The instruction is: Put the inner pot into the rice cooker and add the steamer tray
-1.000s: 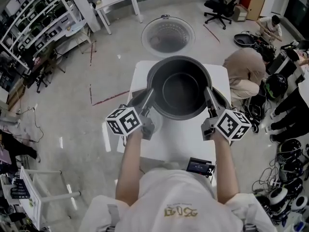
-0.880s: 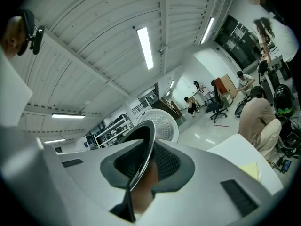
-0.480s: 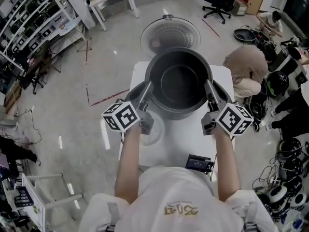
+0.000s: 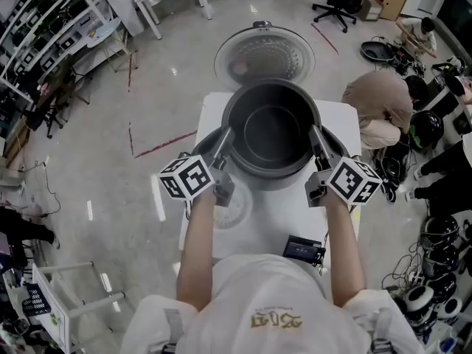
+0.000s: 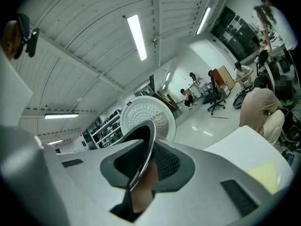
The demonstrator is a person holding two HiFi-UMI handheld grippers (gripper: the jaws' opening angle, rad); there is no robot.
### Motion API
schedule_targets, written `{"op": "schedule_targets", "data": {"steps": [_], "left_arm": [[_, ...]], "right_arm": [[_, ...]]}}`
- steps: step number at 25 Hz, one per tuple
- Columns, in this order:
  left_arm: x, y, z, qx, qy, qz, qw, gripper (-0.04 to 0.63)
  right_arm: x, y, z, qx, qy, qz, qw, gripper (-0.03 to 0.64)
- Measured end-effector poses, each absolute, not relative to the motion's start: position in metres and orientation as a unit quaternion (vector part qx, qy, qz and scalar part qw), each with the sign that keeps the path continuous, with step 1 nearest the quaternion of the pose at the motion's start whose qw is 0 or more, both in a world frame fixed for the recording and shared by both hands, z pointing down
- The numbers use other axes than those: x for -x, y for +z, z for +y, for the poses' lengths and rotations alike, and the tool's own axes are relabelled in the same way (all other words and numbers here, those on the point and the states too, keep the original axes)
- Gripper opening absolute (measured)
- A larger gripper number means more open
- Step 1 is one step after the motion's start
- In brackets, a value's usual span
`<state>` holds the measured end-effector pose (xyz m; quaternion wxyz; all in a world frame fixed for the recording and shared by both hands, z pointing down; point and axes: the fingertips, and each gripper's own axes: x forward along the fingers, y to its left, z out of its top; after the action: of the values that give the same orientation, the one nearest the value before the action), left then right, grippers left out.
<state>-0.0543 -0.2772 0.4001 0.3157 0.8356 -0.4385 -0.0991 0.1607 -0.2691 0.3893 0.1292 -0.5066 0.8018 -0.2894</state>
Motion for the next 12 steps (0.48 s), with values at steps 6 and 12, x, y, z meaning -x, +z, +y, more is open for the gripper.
{"op": "schedule_targets", "data": {"steps": [6, 12], "left_arm": [[0.051, 0.433, -0.29, -0.826, -0.077, -0.446, 0.337, 0.09], [0.055, 0.457, -0.3, -0.82, -0.05, -0.449, 0.351, 0.091]], "right_arm": [[-0.164, 0.423, -0.284, 0.512, -0.313, 0.794, 0.102, 0.077], [-0.158, 0.452, -0.293, 0.519, -0.333, 0.785, 0.066, 0.083]]}}
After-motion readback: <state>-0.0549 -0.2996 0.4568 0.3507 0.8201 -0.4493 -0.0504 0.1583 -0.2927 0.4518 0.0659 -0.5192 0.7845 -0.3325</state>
